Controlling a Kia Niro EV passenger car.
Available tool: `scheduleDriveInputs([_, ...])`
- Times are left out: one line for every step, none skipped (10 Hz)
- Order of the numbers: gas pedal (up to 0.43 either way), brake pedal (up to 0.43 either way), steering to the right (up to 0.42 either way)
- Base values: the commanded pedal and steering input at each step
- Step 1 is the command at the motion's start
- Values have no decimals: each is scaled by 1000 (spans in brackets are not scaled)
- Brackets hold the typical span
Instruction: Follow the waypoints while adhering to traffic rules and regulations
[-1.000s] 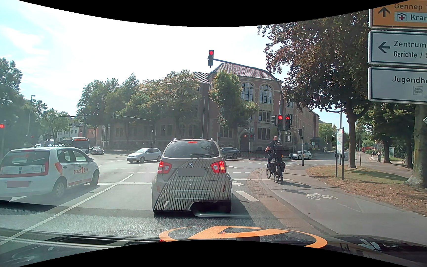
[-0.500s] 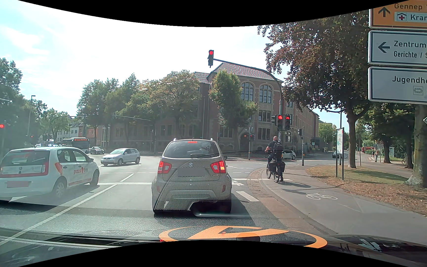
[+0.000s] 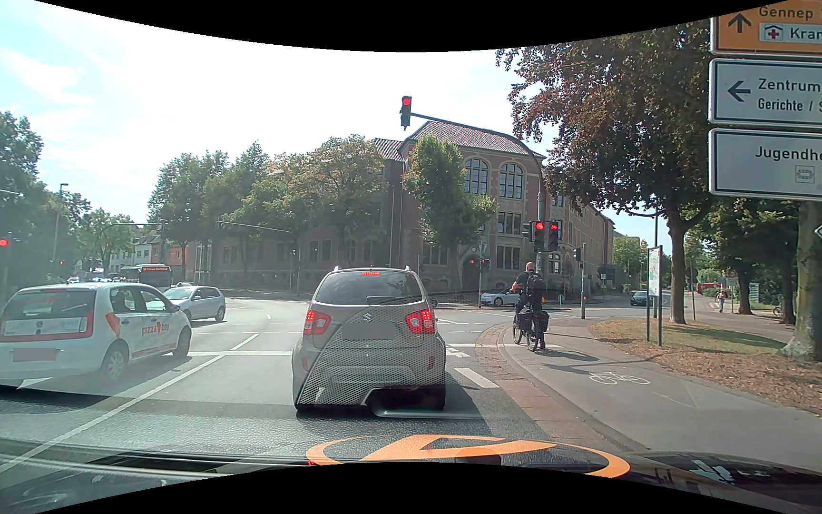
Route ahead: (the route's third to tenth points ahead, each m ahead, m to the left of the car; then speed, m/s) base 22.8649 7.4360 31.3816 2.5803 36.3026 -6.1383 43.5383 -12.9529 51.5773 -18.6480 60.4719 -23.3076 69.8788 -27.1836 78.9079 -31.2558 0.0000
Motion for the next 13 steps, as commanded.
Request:
scheduleDriveInputs([0, 177, -48])
scheduleDriveInputs([0, 177, -48])
scheduleDriveInputs([0, 171, -48])
scheduleDriveInputs([0, 171, -48])
scheduleDriveInputs([0, 177, -48])
scheduleDriveInputs([0, 171, -48])
scheduleDriveInputs([0, 177, -48])
scheduleDriveInputs([0, 171, -48])
scheduleDriveInputs([0, 171, -47])
scheduleDriveInputs([0, 171, -47])
scheduleDriveInputs([0, 171, -48])
scheduleDriveInputs([0, 171, -47])
scheduleDriveInputs([0, 177, -47])
